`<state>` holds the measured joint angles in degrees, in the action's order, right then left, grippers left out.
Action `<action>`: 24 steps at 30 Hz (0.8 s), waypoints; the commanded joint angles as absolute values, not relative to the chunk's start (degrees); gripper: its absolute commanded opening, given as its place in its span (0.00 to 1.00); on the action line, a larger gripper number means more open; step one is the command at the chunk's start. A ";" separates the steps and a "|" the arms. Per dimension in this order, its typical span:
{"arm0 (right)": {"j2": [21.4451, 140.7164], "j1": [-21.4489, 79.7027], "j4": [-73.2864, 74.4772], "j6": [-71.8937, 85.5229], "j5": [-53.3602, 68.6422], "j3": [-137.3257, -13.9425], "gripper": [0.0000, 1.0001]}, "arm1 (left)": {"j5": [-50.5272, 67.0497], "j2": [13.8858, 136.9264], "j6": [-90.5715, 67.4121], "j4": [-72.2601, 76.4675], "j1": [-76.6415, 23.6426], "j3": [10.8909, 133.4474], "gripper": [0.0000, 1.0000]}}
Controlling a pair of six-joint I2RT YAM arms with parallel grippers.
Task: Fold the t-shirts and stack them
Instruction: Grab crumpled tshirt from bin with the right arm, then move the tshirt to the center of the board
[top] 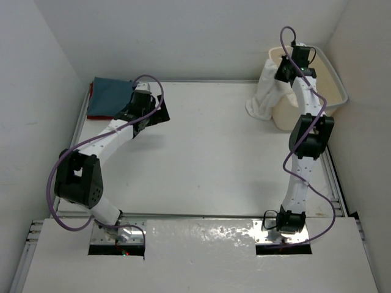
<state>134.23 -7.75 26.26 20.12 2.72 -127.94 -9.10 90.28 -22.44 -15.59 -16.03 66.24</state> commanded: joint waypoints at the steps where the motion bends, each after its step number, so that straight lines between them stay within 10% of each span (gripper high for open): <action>1: 129.65 -8.09 22.68 19.78 2.29 -131.30 0.00 | -10.37 88.68 -21.27 -14.15 -15.82 68.99 1.00; 10: 115.59 -8.53 3.11 21.00 7.29 -131.22 0.00 | -8.88 86.49 -21.01 -12.40 -15.82 69.17 1.00; 24: 106.62 6.74 -24.08 47.03 53.14 -135.17 0.00 | -11.69 82.18 -21.44 -10.37 -15.56 69.26 1.00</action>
